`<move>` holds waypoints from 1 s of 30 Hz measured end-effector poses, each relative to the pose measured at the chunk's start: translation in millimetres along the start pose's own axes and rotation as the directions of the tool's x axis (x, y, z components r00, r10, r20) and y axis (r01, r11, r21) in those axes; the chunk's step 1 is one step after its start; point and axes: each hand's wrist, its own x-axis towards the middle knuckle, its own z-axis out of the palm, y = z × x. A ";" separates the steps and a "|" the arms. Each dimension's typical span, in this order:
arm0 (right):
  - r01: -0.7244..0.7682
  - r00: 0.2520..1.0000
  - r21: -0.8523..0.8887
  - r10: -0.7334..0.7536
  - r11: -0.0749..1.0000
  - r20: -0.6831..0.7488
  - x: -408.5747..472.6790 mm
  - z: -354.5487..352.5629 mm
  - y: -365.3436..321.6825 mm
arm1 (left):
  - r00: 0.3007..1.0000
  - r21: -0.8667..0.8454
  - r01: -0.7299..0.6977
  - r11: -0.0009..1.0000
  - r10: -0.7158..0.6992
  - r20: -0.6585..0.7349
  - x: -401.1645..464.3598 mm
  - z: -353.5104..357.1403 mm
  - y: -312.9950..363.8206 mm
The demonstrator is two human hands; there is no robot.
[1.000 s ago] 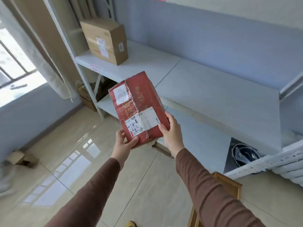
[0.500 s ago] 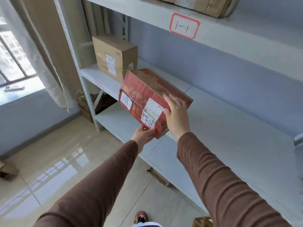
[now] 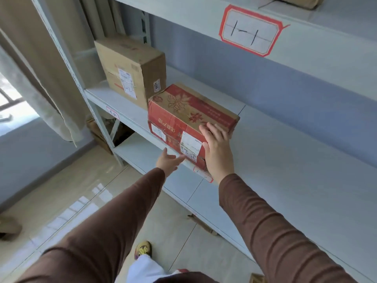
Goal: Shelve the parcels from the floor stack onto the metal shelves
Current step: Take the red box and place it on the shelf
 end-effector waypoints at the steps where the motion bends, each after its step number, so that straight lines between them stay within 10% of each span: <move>1: 0.000 1.000 -0.004 0.000 1.000 -0.006 5.4 4.5 1.3 | 0.996 0.078 -0.045 0.996 0.050 -0.068 11.1 -10.7 5.2; 5: 0.007 0.998 -0.016 -0.008 1.000 -0.058 17.2 16.2 2.7 | 0.936 0.283 -0.180 0.942 0.253 -0.246 49.9 -62.4 27.6; 9: -0.235 0.955 0.151 0.257 0.960 -0.149 0.3 29.2 1.1 | 0.932 0.445 -0.289 0.847 0.356 -0.072 84.7 -103.4 53.0; 16: -0.630 0.700 0.602 0.694 0.490 0.168 -15.2 64.2 -12.9 | 0.908 0.404 -0.415 0.815 0.346 0.236 115.8 -121.7 68.4; 30: -0.727 0.618 0.479 0.772 0.491 0.147 1.4 96.4 9.5 | 0.905 0.399 -0.423 0.813 0.394 0.157 143.0 -110.3 74.8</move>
